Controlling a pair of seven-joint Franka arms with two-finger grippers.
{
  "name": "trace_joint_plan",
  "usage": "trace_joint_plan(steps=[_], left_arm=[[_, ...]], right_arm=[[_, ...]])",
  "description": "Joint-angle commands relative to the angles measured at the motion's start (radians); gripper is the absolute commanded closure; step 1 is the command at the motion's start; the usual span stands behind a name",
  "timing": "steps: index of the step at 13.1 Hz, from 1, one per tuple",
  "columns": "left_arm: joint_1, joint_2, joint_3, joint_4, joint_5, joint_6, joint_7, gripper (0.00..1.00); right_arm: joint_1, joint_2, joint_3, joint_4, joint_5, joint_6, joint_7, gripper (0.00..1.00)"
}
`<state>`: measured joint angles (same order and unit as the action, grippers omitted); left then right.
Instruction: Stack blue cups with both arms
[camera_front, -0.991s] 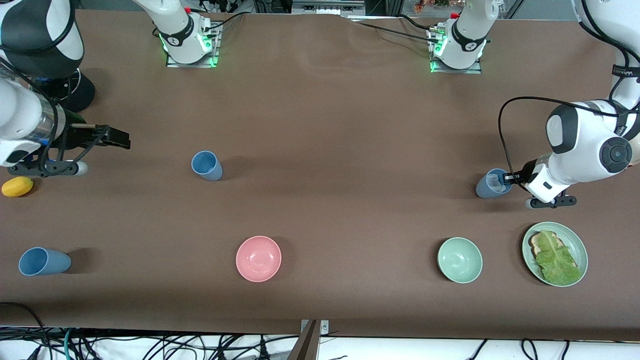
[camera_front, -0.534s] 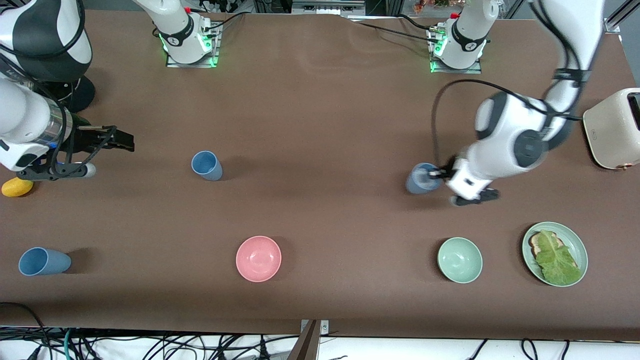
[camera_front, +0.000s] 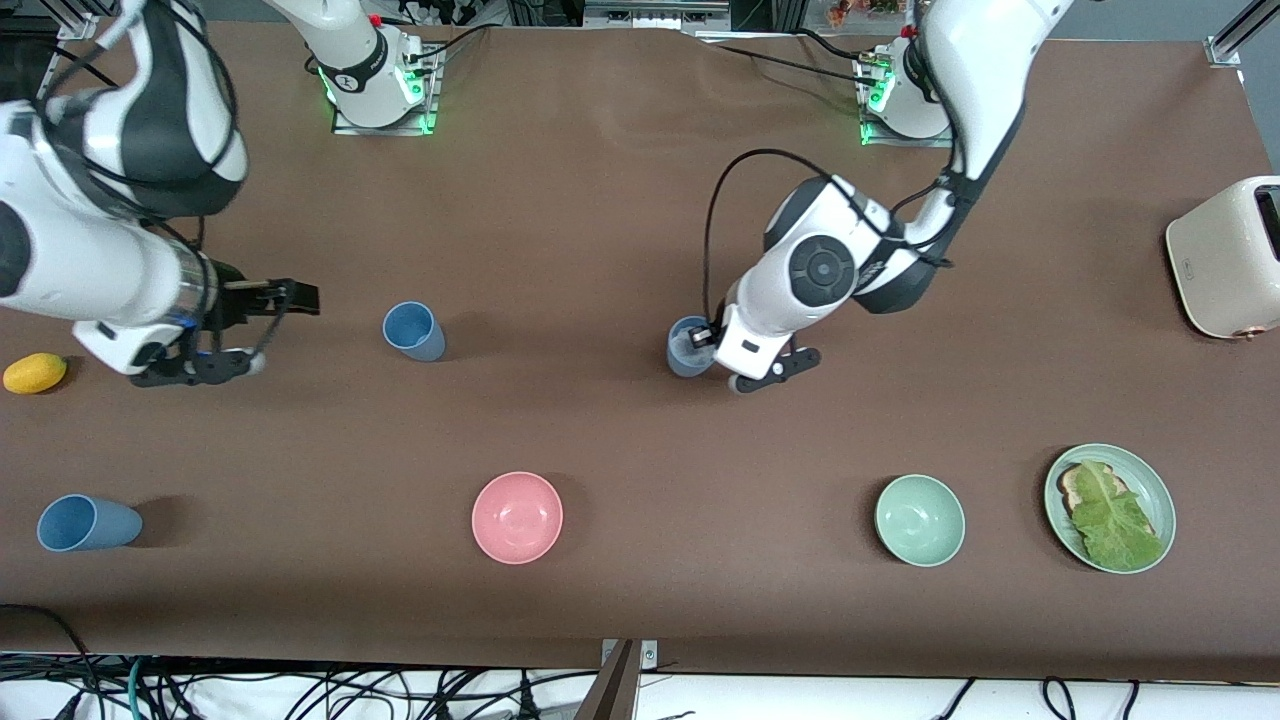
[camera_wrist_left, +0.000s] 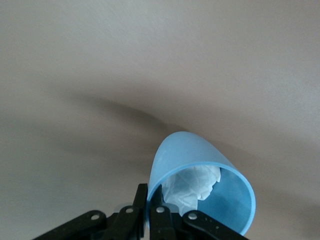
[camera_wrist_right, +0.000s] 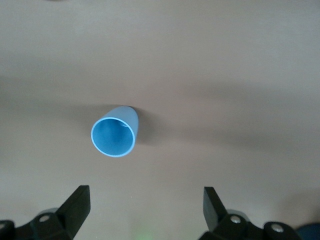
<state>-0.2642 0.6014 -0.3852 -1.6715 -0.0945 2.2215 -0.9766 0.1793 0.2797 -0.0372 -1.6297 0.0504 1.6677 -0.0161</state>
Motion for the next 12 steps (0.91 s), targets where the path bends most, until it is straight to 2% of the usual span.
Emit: trace_joint_plan(steps=[1,2,3,5,6,8,10,12], left_arm=[[-0.036,0.047,0.015,0.067,-0.001,0.0,-0.045,1.0],[-0.036,0.057,0.017,0.075,-0.001,0.0,-0.045,1.0],[-0.036,0.064,0.019,0.076,0.001,0.0,-0.042,0.95],[-0.035,0.07,0.02,0.096,0.034,0.0,-0.036,0.47],[-0.03,0.07,0.02,0.104,0.045,-0.008,-0.037,0.0],[-0.018,0.055,0.026,0.12,0.058,-0.063,-0.036,0.0],[-0.001,0.051,0.029,0.198,0.071,-0.178,-0.027,0.0],[0.06,0.044,0.029,0.254,0.07,-0.291,0.06,0.0]], right_arm=[[0.003,-0.06,0.017,-0.172,0.028,0.133,-0.004,0.0],[0.003,-0.072,0.02,-0.23,0.028,0.195,0.014,0.0],[0.003,-0.073,0.029,-0.29,0.028,0.267,0.039,0.0],[0.003,-0.063,0.042,-0.392,0.026,0.424,0.041,0.0],[0.005,-0.06,0.045,-0.441,0.026,0.488,0.041,0.0],[0.005,-0.063,0.048,-0.507,0.026,0.569,0.05,0.01],[0.006,-0.062,0.062,-0.519,0.026,0.575,0.09,0.01],[0.006,-0.057,0.069,-0.536,0.026,0.586,0.111,0.02]])
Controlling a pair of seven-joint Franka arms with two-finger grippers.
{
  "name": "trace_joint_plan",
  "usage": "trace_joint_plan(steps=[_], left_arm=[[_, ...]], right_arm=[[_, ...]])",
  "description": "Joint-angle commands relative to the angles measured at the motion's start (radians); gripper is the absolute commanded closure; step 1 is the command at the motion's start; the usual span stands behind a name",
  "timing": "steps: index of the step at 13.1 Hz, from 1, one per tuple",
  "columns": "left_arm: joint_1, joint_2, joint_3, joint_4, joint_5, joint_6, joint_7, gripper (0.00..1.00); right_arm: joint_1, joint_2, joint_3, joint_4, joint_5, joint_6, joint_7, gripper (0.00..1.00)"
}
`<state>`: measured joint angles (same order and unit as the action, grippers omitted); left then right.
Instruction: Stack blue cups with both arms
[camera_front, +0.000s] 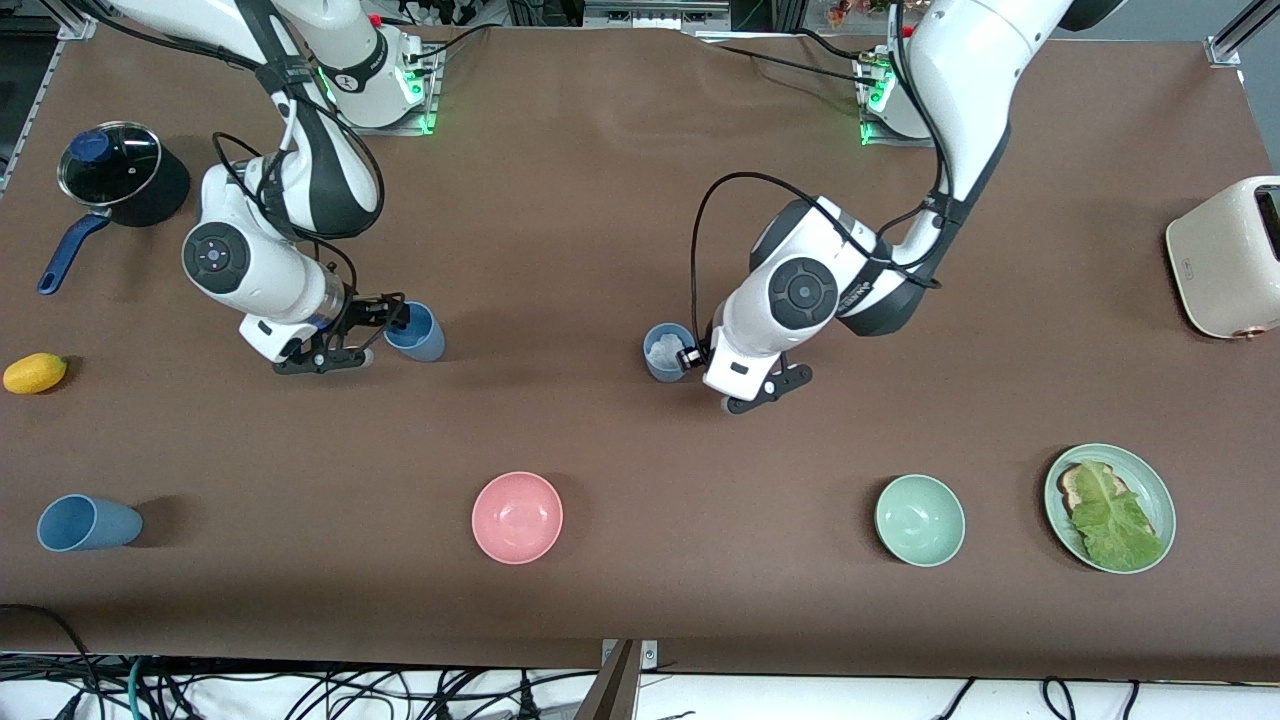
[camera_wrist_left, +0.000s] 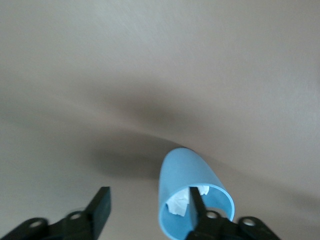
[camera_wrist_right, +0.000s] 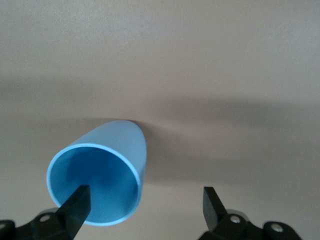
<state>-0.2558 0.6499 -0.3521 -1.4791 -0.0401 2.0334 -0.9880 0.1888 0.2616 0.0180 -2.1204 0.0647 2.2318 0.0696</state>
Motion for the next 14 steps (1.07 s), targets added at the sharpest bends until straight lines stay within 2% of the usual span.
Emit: trace_joint_plan(steps=[1,5,9,10,13,14], left_arm=[[0.096,-0.019,-0.005,0.071,0.011,-0.155,0.131,0.0],[0.294,-0.044,-0.008,0.071,0.014,-0.293,0.415,0.0],[0.504,-0.091,0.002,0.071,0.019,-0.412,0.707,0.0],[0.548,-0.117,0.001,0.071,0.019,-0.429,0.744,0.0],[0.622,-0.173,0.002,0.071,0.041,-0.437,0.82,0.0],[0.628,-0.199,0.001,0.071,0.113,-0.443,0.854,0.0]], right_arm=[[-0.003,-0.038,0.014,-0.061,0.012,0.041,0.025,0.1],[-0.003,-0.032,0.014,-0.078,0.012,0.071,0.025,0.41],[-0.003,-0.033,0.023,-0.073,0.012,0.066,0.029,0.92],[-0.003,-0.035,0.023,-0.07,0.012,0.062,0.029,1.0],[-0.003,-0.036,0.023,-0.002,0.012,0.011,0.05,1.0],[0.0,-0.03,0.023,0.06,0.012,-0.05,0.053,1.0]])
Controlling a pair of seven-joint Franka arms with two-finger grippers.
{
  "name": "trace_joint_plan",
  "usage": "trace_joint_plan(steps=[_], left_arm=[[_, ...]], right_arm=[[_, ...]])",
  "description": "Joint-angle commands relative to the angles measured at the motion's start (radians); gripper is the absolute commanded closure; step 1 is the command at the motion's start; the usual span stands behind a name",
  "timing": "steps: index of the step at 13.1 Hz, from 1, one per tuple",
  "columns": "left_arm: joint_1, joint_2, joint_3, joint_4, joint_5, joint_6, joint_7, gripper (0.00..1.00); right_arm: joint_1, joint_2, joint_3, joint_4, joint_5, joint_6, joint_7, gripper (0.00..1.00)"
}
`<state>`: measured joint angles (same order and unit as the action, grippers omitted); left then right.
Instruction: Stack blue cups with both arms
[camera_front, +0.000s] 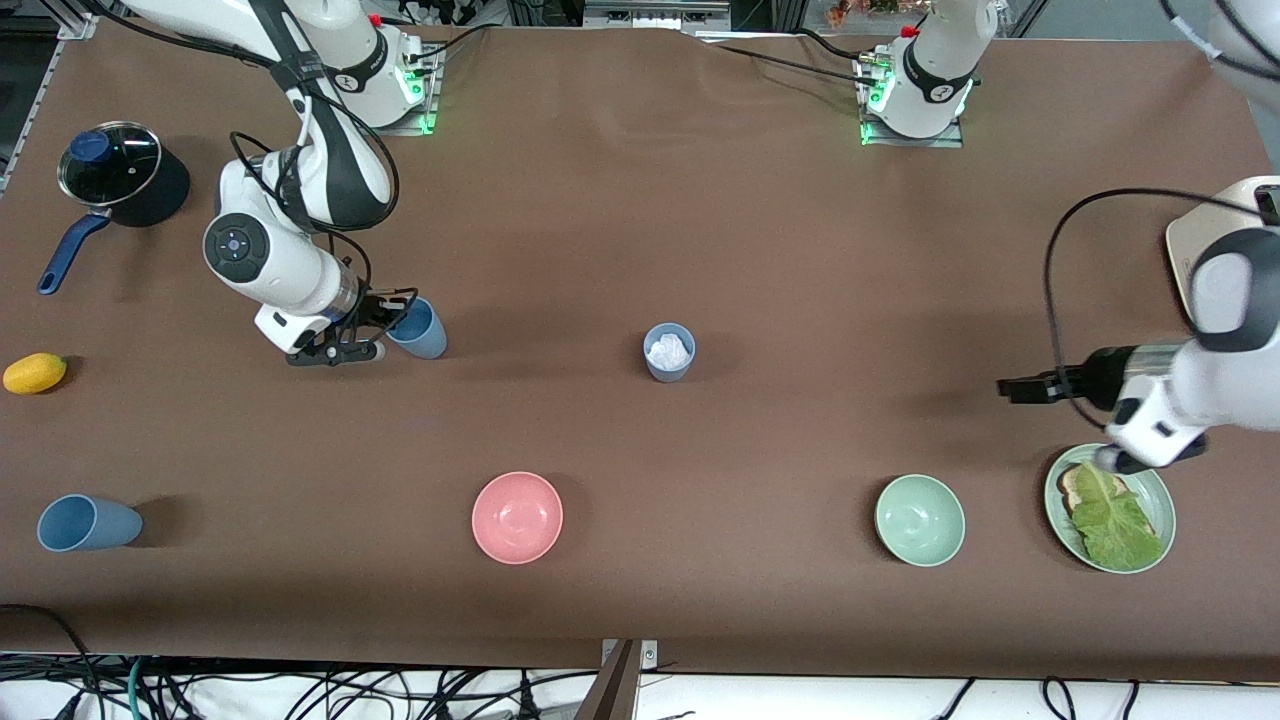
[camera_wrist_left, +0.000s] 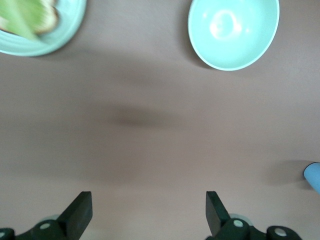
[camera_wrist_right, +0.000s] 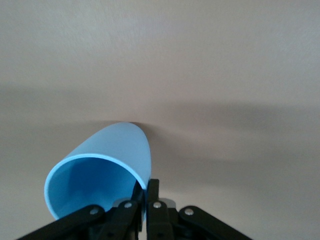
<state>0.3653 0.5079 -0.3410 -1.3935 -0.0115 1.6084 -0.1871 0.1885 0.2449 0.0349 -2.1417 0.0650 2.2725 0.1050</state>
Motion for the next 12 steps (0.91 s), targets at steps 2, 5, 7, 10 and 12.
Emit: trace_joint_plan(steps=[2,5,7,10,12], left_arm=[[-0.072,-0.112,0.087,-0.033,0.163,-0.018,0.113,0.0],[-0.23,-0.239,0.295,-0.105,-0.014,-0.002,0.164,0.0],[-0.325,-0.345,0.377,-0.191,-0.018,0.075,0.254,0.0],[-0.368,-0.399,0.408,-0.237,-0.018,0.077,0.278,0.0],[-0.359,-0.396,0.405,-0.239,-0.018,0.077,0.278,0.0]], right_arm=[[0.015,0.011,0.007,0.231,0.013,-0.242,0.042,1.0],[0.119,0.103,0.007,0.486,0.013,-0.424,0.239,1.0],[0.22,0.172,0.007,0.618,0.015,-0.484,0.417,1.0],[0.354,0.269,0.007,0.782,0.013,-0.508,0.635,1.0],[0.442,0.362,0.007,0.935,0.012,-0.504,0.778,1.0]])
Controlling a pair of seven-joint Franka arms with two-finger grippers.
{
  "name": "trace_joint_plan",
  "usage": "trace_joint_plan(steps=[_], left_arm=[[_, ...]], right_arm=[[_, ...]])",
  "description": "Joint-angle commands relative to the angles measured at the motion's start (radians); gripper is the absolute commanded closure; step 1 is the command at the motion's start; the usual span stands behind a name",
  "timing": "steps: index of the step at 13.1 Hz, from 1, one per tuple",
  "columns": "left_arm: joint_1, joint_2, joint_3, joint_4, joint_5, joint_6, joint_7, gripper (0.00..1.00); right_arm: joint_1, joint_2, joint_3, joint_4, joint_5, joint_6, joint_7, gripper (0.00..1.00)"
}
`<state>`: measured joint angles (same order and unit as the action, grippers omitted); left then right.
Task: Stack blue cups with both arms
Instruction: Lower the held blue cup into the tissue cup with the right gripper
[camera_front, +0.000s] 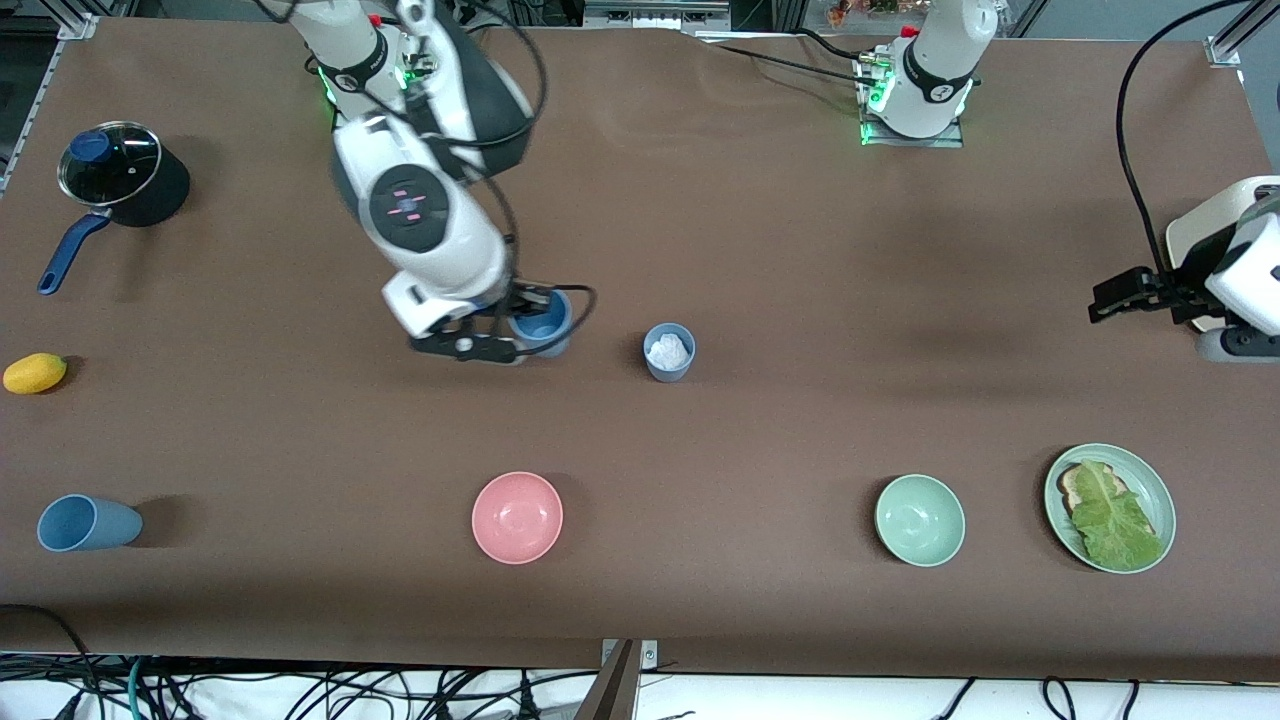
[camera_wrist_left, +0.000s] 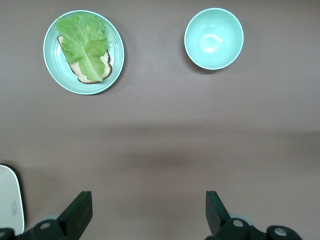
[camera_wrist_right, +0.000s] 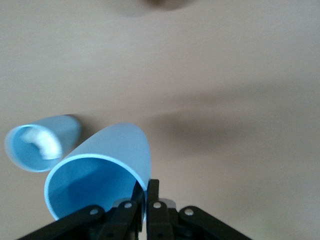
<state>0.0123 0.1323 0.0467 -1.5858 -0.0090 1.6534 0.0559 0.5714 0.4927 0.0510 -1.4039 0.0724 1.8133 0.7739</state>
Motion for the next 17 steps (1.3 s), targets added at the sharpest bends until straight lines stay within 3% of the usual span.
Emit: trace_joint_plan(steps=[1,3,17], left_arm=[[-0.003,-0.016,0.015,-0.039,-0.02,0.029,0.035,0.0],[-0.003,-0.013,0.015,-0.036,-0.02,0.031,0.035,0.0],[-0.008,-0.005,0.013,-0.028,-0.022,0.04,0.035,0.0]], right_arm=[[0.083,0.178,-0.01,0.292,0.004,-0.046,0.183,1.0],[0.12,0.24,-0.01,0.367,0.004,-0.034,0.264,1.0],[0.165,0.288,-0.014,0.359,-0.013,0.009,0.347,1.0]])
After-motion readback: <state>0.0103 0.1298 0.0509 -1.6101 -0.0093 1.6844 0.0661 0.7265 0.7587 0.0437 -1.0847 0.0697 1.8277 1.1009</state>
